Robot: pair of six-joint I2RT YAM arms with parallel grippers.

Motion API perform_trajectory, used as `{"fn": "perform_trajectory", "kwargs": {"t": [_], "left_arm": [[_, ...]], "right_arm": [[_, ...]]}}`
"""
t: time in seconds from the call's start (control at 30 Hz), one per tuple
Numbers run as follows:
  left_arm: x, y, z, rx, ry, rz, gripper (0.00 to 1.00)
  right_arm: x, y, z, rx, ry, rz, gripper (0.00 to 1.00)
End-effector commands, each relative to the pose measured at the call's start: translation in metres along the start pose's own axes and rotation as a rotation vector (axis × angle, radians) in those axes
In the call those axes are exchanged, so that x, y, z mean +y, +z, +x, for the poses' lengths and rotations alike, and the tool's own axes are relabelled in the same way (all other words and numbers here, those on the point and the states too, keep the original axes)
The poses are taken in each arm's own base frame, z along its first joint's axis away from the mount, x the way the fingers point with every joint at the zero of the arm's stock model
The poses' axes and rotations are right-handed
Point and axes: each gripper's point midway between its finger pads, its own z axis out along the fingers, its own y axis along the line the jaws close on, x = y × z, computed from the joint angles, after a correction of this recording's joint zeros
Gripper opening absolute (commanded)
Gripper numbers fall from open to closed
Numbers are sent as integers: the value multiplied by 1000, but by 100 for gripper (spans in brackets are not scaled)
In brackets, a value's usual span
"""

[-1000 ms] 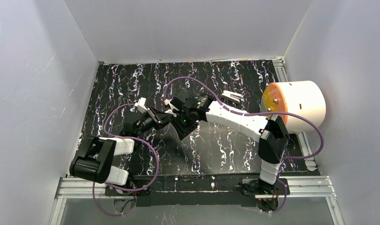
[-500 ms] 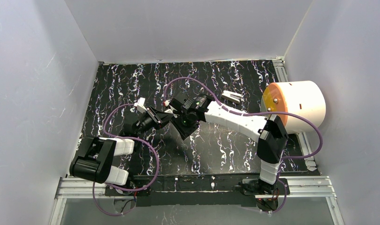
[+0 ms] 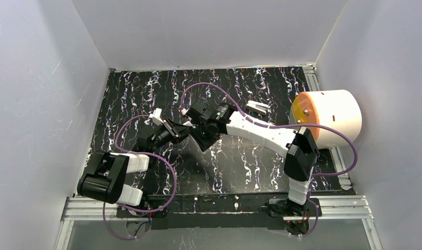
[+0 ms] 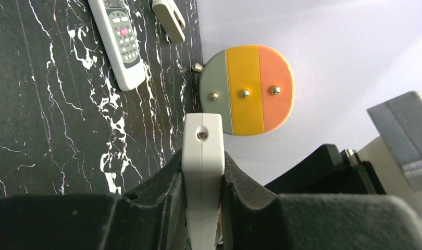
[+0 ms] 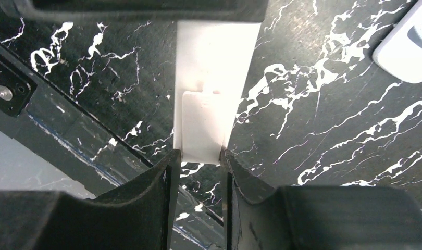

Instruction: Load the batteries into the remote control

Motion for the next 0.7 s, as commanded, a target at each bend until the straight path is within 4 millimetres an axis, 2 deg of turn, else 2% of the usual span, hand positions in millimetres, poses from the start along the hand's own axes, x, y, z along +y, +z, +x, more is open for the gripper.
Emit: {"fn": "perform_trajectory", "kwargs": {"t": [0.0,0.13,0.33,0.67], "left_arm": [[-16,0,4,34,44,54,0],[-15,0,3,28,54,42,0],[-16,1,1,22,55,44,0],[-17,1,0,19,60,48,0]], "right_arm": [[-9,-7,-16,-43,-6,48,41],[-9,-6,-13,-30,-10,43,41],[4,-3,-5,10,-20,-33,41],[7,3,5,59,-31,-60,42]]}}
